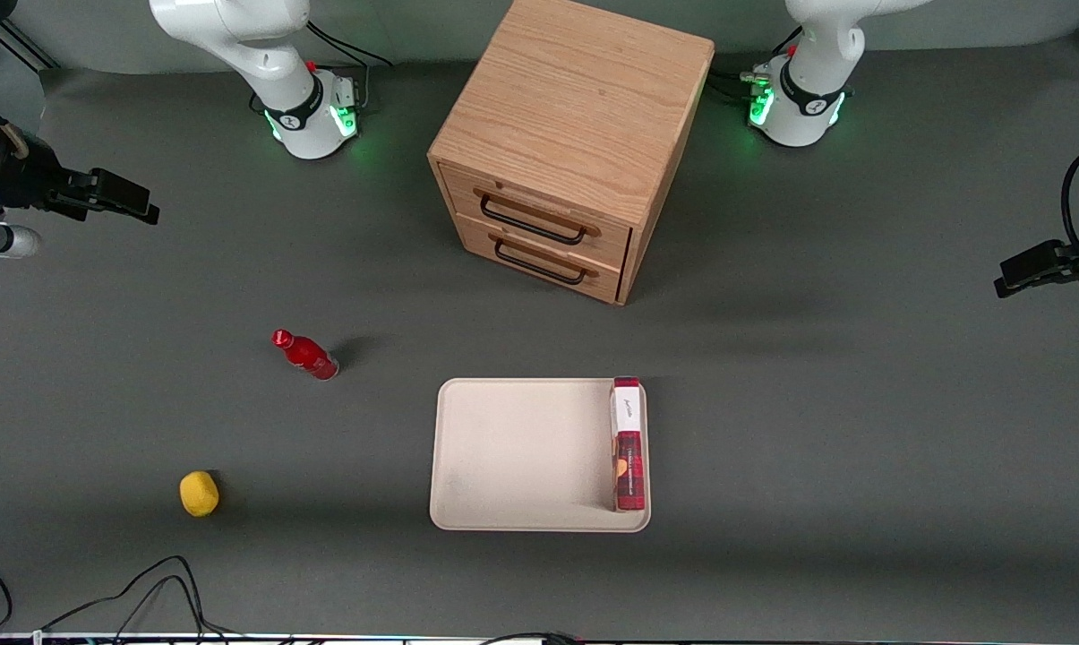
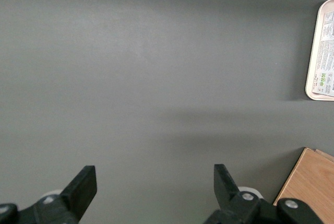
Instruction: Open upper drawer
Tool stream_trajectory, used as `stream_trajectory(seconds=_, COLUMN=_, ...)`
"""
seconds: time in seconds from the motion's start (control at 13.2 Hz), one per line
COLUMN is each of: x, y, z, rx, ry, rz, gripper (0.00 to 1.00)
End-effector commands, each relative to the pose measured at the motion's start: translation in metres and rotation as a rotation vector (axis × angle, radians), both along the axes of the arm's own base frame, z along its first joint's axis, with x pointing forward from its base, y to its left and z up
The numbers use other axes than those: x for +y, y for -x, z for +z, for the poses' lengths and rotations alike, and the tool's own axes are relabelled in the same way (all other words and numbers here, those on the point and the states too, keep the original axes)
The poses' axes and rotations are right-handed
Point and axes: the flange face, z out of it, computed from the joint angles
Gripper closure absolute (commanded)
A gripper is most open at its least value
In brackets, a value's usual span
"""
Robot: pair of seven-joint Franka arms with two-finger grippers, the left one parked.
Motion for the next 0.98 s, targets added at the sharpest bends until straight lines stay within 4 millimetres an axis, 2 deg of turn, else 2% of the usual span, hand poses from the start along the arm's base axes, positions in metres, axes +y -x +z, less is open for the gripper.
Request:
stream_trajectory(seconds=0.0, x=-0.001, y=0.003, z=0.006, rx=-0.007, ry=-0.015, rz=-0.033, gripper=0.00)
stream_trajectory(seconds=0.23, x=-0.001, y=0.000, z=0.004, rx=-0.004, ry=-0.037, rz=-0.026, gripper=0.00)
stream_trajectory(seconds=0.45, x=0.010, y=-0.002, z=0.001, rx=-0.006, ry=-0.040, rz=-0.005, gripper=0.00)
stream_trajectory(seconds=0.53, x=0.014, y=-0.011, z=-0.001, rx=-0.019, ry=-0.051, rz=-0.012, gripper=0.00)
stream_trajectory(seconds=0.6, x=0.028, y=-0.018, z=0.000, rx=-0.022, ry=-0.077, rz=0.016, gripper=0.00)
stream_trajectory(seconds=0.83, x=0.042, y=-0.026, z=-0.001, rx=-0.031, ry=-0.122, rz=0.038, gripper=0.00)
stream_trajectory(seconds=0.91, x=0.056, y=-0.029, z=-0.005, rx=-0.030, ry=-0.124, rz=0.064, gripper=0.00)
